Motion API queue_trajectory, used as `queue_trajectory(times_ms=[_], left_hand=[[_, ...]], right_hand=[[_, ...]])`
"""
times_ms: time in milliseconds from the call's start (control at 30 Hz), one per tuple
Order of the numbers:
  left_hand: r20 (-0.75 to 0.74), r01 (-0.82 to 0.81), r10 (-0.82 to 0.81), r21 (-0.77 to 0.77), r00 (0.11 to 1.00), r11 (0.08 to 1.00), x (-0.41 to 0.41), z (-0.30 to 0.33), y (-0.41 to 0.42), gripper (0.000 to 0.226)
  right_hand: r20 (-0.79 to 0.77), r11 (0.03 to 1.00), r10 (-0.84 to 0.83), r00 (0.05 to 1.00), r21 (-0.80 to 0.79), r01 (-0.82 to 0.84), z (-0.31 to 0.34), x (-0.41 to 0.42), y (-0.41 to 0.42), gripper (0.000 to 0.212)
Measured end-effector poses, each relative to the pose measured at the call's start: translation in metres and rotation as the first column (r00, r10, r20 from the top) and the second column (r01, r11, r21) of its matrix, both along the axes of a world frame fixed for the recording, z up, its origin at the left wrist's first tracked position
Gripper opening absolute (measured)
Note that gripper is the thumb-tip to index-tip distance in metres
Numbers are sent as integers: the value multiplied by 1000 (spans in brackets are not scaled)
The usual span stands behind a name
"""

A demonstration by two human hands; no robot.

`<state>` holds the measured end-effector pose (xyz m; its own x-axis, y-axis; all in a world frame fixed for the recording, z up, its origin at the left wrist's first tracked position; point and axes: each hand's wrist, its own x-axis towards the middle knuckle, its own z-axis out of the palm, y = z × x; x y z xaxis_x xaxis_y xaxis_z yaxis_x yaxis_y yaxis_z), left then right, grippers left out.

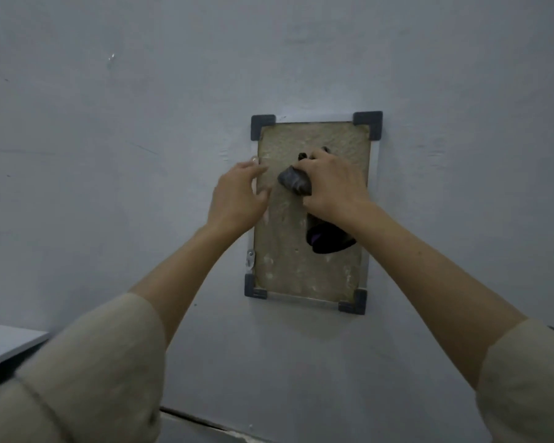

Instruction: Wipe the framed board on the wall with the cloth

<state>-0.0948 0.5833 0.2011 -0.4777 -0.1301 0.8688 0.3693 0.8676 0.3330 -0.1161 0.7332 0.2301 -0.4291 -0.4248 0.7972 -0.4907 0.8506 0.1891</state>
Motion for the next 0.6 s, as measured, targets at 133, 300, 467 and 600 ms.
queue_trajectory(times_ms=[133, 300, 467, 600], left_hand=[[134, 321, -407, 416, 903, 851, 14, -13, 30, 33], [80, 467, -612, 570, 787, 676, 24, -18, 39, 38], [-12, 528, -620, 538, 784, 657, 28, -20, 34, 61], [56, 459, -493, 287, 868, 841, 28, -17, 29, 62]], right_hand=[[257, 948, 273, 927, -238, -213, 6, 14, 9, 64], [340, 859, 487, 805, -353, -370, -9, 30, 16, 107], [295, 733, 662, 689, -447, -513, -25, 31, 18, 119], [324, 647, 750, 576, -538, -541, -22, 31, 30, 116]])
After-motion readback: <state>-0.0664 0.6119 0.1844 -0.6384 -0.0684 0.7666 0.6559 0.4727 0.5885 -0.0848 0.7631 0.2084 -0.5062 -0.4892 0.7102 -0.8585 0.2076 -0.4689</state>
